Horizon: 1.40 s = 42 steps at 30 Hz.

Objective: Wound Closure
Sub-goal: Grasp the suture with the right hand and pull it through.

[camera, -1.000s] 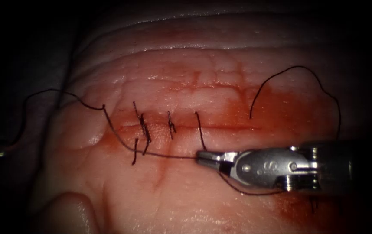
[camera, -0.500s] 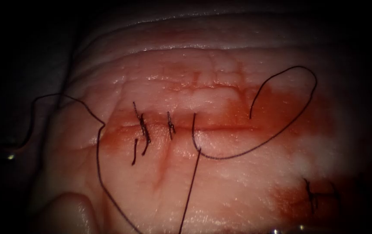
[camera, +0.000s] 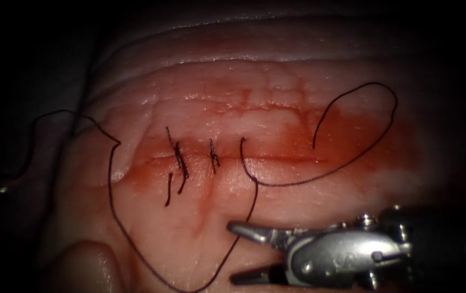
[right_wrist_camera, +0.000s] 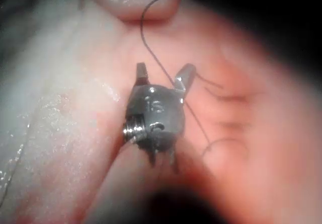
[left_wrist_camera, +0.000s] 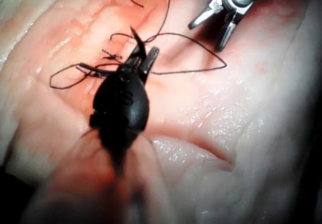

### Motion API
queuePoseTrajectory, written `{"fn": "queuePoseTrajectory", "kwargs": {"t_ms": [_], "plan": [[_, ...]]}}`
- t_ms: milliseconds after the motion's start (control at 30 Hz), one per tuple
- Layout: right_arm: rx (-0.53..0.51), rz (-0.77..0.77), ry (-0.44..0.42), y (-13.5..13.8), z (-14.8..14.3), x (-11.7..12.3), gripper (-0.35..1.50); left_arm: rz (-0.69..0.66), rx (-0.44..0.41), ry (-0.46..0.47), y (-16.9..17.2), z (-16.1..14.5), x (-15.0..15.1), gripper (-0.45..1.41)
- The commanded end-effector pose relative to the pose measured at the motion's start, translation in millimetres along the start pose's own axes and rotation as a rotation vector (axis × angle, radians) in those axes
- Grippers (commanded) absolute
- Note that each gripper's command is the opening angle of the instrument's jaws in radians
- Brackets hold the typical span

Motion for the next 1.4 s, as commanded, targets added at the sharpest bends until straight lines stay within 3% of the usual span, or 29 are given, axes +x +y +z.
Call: {"fn": "queuePoseTrajectory", "kwargs": {"t_ms": [33, 200, 500, 533, 567, 600, 633, 933, 1400], "plan": [[-0.02, -0.007, -0.021, 1.0, 0.8, -2.0, 1.38, 0.0, 0.002, -0.001, -0.1, 0.7, -0.7, -0.45], [-0.052, -0.037, -0.041, 2.3, 2.0, -5.0, 1.41, 0.0, 0.002, -0.001, 0.0, 0.8, -0.7, -0.45], [-0.06, -0.077, -0.078, 3.2, 4.7, -8.8, 1.28, 0.001, 0.004, -0.001, 0.0, 0.9, -0.7, -0.45], [-0.06, -0.079, -0.078, 3.2, 4.7, -9.0, 1.18, 0.001, 0.005, -0.001, 0.0, 1.0, -0.7, -0.45], [-0.048, -0.083, -0.091, 3.0, 4.4, -9.2, 0.22, 0.001, 0.005, -0.001, 0.0, 1.0, -0.8, -0.45], [-0.029, -0.086, -0.115, 2.9, 4.3, -9.1, -0.29, 0.001, 0.005, -0.001, 0.0, 1.0, -0.8, -0.45], [-0.017, -0.087, -0.144, 2.9, 4.2, -9.0, -0.35, 0.001, 0.005, -0.001, 0.0, 1.0, -0.8, -0.45], [0.004, -0.088, -0.157, 0.1, 1.9, -6.0, -0.35, 0.002, 0.006, -0.001, 0.0, 1.2, -0.9, -0.45], [0.038, -0.098, -0.09, -7.9, -1.4, 4.9, -0.35, 0.003, 0.009, -0.001, -0.1, 1.5, -1.1, -0.45]]}}
